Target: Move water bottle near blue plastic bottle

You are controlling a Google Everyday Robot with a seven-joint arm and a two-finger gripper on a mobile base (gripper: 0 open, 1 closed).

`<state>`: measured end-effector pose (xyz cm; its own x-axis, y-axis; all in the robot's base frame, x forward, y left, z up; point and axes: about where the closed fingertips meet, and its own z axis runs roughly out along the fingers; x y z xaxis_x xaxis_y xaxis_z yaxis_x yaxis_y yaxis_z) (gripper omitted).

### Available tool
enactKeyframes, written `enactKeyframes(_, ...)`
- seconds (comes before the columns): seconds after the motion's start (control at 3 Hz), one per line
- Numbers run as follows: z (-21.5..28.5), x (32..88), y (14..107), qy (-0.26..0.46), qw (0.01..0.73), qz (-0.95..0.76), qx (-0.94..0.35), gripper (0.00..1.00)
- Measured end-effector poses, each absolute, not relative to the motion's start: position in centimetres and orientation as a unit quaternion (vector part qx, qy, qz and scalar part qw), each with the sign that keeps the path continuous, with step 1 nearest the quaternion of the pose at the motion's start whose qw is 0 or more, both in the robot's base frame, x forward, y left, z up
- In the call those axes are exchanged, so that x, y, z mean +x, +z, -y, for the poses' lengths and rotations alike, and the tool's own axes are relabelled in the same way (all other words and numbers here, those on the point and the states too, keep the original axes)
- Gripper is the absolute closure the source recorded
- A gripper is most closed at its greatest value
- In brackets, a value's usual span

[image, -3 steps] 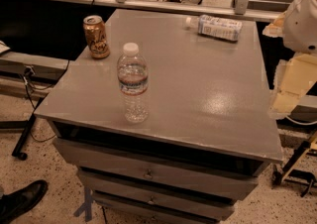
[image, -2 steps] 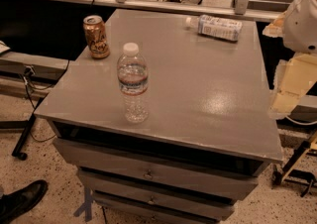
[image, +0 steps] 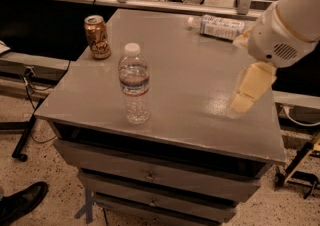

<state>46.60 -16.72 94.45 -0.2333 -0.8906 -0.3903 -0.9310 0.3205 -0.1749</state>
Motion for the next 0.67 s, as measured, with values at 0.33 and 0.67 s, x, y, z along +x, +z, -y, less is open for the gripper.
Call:
enactKeyframes(0.33,12.0,47.7,92.4,0.115,0.265,-0.768,-0.571,0.00)
enactKeyframes(0.67,6.8,48.0,90.9,0.182,0.317,-0.739,-0.566,0.00)
